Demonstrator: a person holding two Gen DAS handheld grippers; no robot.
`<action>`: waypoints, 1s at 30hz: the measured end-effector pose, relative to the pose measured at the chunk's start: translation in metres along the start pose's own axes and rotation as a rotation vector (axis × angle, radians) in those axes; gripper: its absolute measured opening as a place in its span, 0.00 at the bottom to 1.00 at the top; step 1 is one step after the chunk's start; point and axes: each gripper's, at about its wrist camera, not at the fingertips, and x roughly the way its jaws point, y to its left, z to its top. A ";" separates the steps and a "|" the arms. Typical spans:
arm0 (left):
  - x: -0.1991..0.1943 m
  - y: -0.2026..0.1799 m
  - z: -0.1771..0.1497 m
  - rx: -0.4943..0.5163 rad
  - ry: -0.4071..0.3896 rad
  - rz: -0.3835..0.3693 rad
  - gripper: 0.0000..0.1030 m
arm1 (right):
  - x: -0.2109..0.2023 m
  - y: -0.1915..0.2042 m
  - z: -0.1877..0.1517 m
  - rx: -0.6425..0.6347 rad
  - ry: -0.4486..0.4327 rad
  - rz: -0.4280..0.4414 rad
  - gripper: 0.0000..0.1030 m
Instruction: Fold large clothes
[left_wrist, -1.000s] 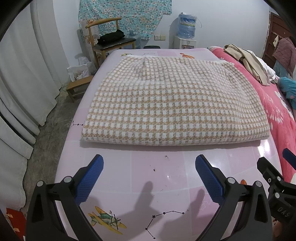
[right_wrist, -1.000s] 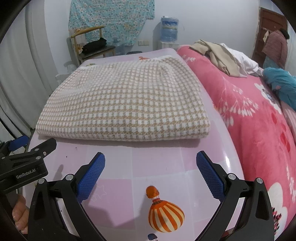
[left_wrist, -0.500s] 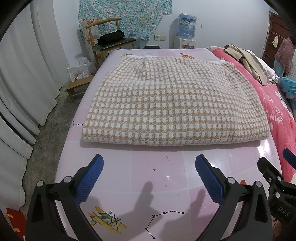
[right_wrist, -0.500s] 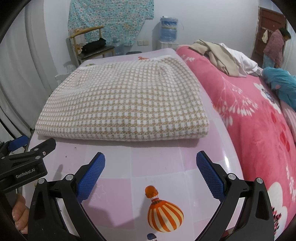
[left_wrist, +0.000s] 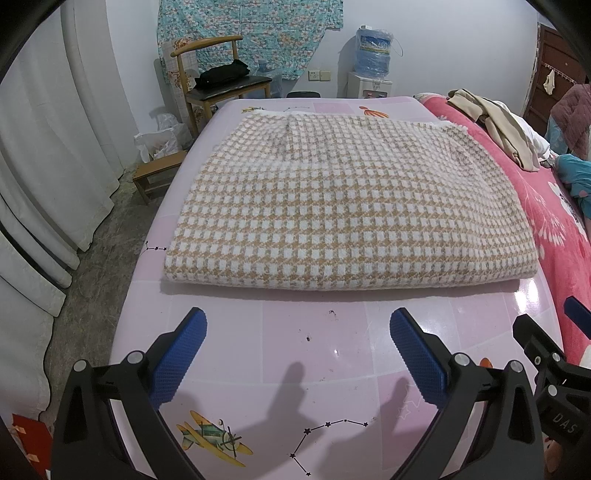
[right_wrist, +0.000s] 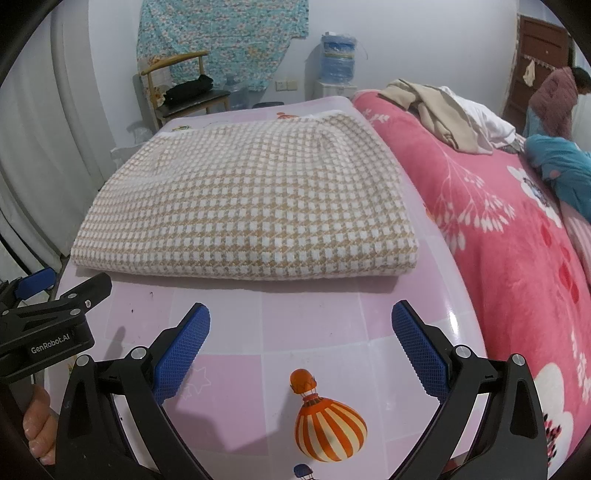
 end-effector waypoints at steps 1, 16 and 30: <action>0.000 0.000 0.000 0.000 0.000 -0.001 0.95 | 0.000 0.000 0.000 -0.001 0.000 0.000 0.92; 0.000 0.000 0.000 0.000 0.001 -0.001 0.95 | 0.000 0.000 0.000 -0.005 0.001 0.002 0.92; -0.001 0.000 0.000 -0.001 -0.002 -0.001 0.95 | 0.000 -0.002 0.000 -0.015 -0.001 0.009 0.92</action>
